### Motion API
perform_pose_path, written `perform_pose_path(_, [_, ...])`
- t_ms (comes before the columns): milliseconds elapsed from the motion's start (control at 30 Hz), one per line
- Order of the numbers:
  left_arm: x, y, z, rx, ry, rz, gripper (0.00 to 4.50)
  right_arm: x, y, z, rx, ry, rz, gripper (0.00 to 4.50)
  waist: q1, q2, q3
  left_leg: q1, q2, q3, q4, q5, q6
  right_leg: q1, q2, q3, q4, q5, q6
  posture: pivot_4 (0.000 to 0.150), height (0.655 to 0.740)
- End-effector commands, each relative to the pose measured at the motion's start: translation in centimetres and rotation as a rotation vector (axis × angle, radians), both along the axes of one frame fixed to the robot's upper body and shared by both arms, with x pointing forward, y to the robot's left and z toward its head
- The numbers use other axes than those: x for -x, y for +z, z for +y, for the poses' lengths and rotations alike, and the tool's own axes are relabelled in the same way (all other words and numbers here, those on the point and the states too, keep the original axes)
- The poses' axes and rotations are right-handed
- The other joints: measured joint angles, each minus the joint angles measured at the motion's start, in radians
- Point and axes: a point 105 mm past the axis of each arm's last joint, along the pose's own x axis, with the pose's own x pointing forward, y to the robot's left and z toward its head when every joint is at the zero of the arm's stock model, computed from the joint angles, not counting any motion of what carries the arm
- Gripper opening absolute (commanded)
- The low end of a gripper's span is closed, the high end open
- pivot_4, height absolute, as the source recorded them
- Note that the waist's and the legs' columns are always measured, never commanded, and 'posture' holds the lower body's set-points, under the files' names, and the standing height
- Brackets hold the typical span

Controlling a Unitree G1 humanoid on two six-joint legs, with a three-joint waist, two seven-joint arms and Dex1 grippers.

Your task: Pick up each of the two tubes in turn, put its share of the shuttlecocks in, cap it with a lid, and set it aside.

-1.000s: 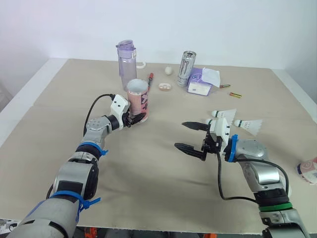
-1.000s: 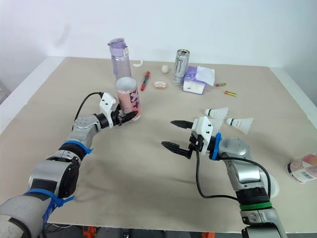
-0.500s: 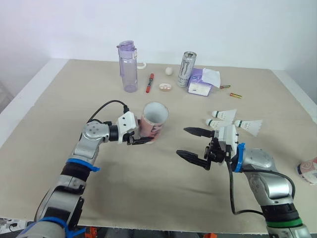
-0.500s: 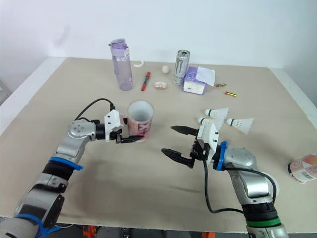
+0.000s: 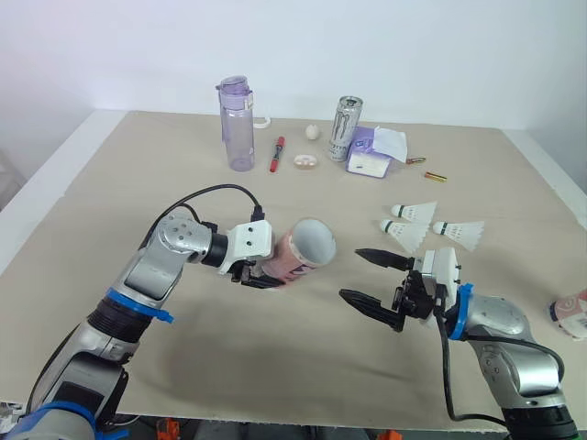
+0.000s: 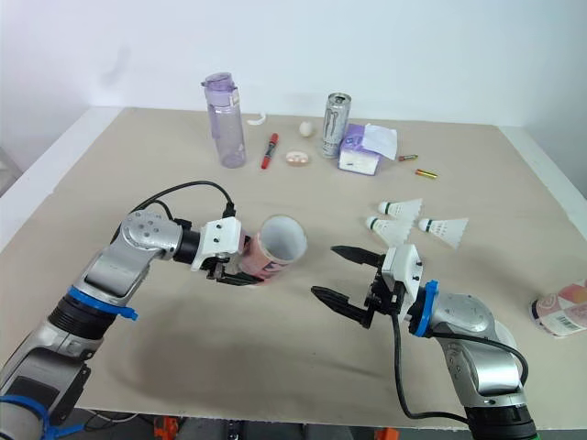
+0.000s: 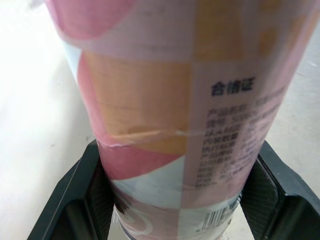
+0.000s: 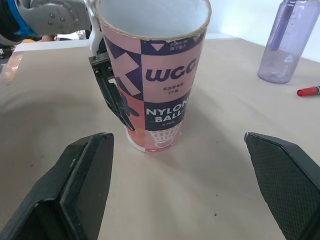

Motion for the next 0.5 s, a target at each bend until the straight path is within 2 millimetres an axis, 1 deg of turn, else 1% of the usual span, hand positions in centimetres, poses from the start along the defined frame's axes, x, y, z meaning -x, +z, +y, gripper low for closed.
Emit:
perform_pose_path(33, [0.4, 0.1, -0.8, -0.052, -0.031, 0.019, 3.13, 0.1, 1.4, -0.3, -0.017, -0.020, -0.063, 4.50, 0.003, 0.000, 0.000, 0.000, 0.000, 0.000, 0.000, 0.000, 0.000, 0.000, 0.000, 0.000, 0.000, 0.000, 0.000, 0.150, 0.7400])
perform_pose_path(100, [0.4, 0.2, -1.1, -0.066, -0.045, 0.012, 3.13, -0.4, 1.4, -1.0, -0.028, -0.074, -0.056, 4.50, 0.004, 0.000, 0.000, 0.000, 0.000, 0.000, 0.000, 0.000, 0.000, 0.000, 0.000, 0.000, 0.000, 0.000, 0.000, 0.150, 0.7400])
perform_pose_path(267, [0.3, 0.2, -1.6, -0.111, -0.074, 0.002, 3.13, -1.7, 1.9, -3.7, -0.059, -0.247, -0.051, 4.50, 0.008, 0.000, 0.000, 0.000, -0.001, 0.000, 0.000, 0.000, 0.000, 0.000, -0.001, 0.001, 0.000, 0.000, 0.000, 0.150, 0.7400])
perform_pose_path(367, [0.2, 0.1, -1.7, -0.152, -0.083, -0.005, 3.13, -3.0, 2.2, -6.8, -0.080, -0.448, -0.050, 4.50, 0.008, 0.000, 0.000, 0.000, -0.001, 0.000, 0.000, 0.000, 0.000, 0.000, -0.001, 0.001, 0.000, 0.000, 0.000, 0.150, 0.7400])
perform_pose_path(400, [0.1, 0.0, -1.7, -0.158, -0.083, -0.006, 3.13, -3.3, 2.2, -7.4, -0.084, -0.486, -0.049, 4.50, 0.009, 0.000, 0.000, 0.000, -0.001, 0.000, 0.000, 0.000, 0.000, 0.000, -0.001, 0.001, 0.000, 0.000, 0.000, 0.150, 0.7400])
perform_pose_path(500, [0.0, -0.1, -1.9, -0.172, -0.088, -0.013, 3.13, -4.5, 1.1, -10.0, -0.056, -0.660, -0.006, 4.50, 0.009, 0.001, -0.001, 0.000, -0.001, 0.001, 0.000, 0.000, 0.000, 0.000, -0.001, 0.001, 0.000, 0.000, 0.000, 0.150, 0.7400])
